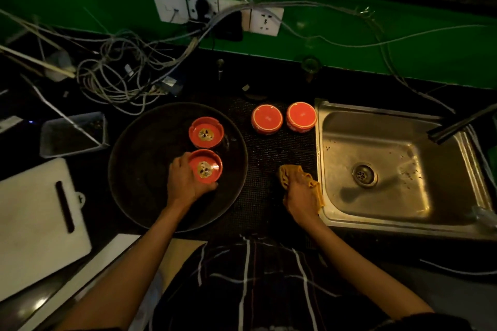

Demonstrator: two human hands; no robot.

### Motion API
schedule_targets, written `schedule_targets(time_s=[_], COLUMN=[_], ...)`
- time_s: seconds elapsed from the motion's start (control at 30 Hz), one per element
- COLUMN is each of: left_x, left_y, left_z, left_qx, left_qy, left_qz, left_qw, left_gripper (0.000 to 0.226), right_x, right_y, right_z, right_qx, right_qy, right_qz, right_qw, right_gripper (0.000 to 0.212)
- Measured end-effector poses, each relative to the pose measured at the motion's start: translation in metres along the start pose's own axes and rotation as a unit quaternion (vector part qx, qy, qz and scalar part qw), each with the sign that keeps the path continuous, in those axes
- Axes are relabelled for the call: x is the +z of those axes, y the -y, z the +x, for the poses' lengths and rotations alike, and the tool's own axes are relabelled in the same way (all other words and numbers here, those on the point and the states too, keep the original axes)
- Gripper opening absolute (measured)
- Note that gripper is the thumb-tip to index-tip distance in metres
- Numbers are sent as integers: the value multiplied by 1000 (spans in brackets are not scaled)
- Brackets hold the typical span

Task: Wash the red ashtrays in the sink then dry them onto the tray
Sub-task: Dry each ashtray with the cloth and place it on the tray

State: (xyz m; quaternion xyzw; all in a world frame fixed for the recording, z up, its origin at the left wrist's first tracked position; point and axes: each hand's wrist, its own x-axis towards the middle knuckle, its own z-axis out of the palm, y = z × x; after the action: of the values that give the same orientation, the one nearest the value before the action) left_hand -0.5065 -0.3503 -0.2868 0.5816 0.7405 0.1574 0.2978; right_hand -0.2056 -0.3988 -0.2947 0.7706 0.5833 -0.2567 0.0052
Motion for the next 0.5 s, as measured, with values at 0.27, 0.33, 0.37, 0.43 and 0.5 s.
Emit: schedule_targets(time_s=[0.27, 0.33, 0.37, 0.43, 0.5], left_x=[-23, -24, -24, -24, -22], left_y=[31, 30, 30, 28, 25], left_z=[35, 44, 48, 56, 60], left_qx=[-105, -120, -129, -144, -156], left_qy=[-47, -52, -55, -63, -67], left_qz=[-11, -22, -26, -36, -46], left_qw=[993, 991, 990, 987, 984], left_gripper=[118, 119, 121, 124, 125], right_x=[2, 2, 1, 0, -2], right_y=[-14, -15, -16, -16, -15], right_z=[2, 4, 5, 6, 5], right_qx=[7, 0, -4, -11, -13], right_qy=[26, 22, 20, 22, 25], right_qz=[-48, -48, -47, -49, -54], right_qw=[998, 999, 999, 999, 998], right_gripper=[85, 87, 87, 88, 88])
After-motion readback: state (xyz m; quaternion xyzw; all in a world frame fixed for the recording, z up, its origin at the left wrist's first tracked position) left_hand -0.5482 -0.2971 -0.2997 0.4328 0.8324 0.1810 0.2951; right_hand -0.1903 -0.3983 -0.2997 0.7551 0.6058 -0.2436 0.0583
